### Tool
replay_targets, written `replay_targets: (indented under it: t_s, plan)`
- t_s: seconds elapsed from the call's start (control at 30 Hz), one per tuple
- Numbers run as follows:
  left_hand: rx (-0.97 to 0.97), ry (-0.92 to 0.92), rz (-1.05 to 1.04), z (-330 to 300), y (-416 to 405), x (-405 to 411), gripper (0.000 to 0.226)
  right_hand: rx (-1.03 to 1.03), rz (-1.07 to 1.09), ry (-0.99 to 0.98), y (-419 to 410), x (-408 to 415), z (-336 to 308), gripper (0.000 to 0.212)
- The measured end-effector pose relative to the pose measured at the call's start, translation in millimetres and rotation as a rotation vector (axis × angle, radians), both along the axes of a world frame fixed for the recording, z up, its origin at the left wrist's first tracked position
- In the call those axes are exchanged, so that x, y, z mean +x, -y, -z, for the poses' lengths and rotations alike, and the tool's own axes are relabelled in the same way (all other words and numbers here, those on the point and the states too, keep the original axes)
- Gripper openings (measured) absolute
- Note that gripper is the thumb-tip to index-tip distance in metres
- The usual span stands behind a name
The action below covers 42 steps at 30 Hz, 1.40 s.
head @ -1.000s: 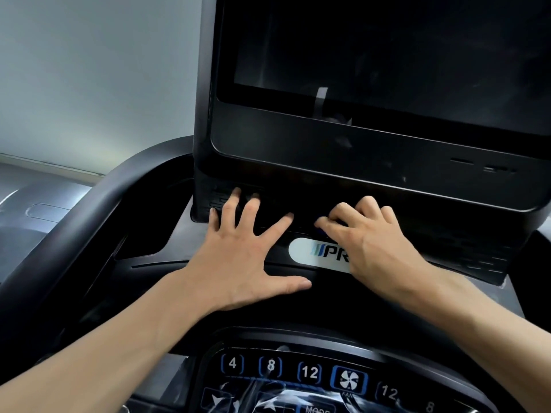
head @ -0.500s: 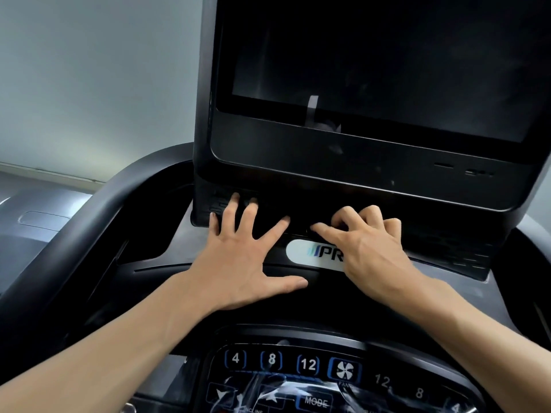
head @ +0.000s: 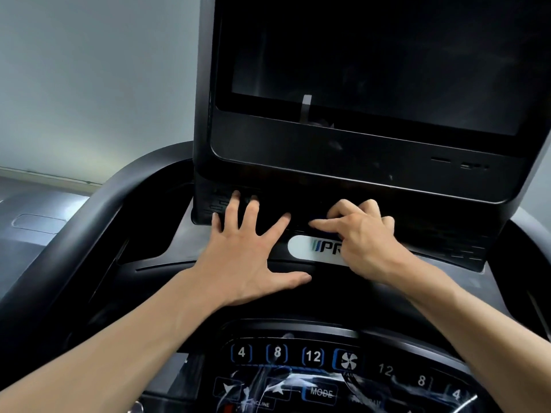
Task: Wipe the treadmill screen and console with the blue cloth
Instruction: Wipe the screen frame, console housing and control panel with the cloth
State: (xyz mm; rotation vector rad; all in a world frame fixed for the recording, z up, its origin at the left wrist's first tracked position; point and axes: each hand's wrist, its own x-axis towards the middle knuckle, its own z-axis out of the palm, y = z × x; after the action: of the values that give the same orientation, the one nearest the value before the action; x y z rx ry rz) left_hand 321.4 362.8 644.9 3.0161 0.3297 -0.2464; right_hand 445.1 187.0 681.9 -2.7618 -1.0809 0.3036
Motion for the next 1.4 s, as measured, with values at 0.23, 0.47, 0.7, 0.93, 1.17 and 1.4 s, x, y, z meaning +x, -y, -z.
replay_targets:
  t_s: [0.23,0.47,0.7,0.93,1.17,1.4]
  plan:
    - [0.001,-0.004,0.001,0,0,0,0.111,0.077,-0.096,0.048,46,13,6,0.079]
    - [0.012,-0.018,0.013,0,0,0,0.110,0.071,-0.146,0.206,57,14,13,0.059]
    - [-0.005,-0.015,0.011,-1,0,-1,0.110,-0.023,-0.465,0.454,46,5,-5,0.060]
    - [0.030,-0.013,0.011,1,1,-2,0.110,-0.166,-0.591,0.328,41,23,-4,0.067]
    - [0.026,-0.043,0.010,-2,1,0,0.110,-0.163,-0.511,0.221,58,33,-9,0.077]
    - [-0.004,-0.056,0.007,-5,0,0,0.113,-0.121,-0.471,0.191,-2,10,-9,0.065]
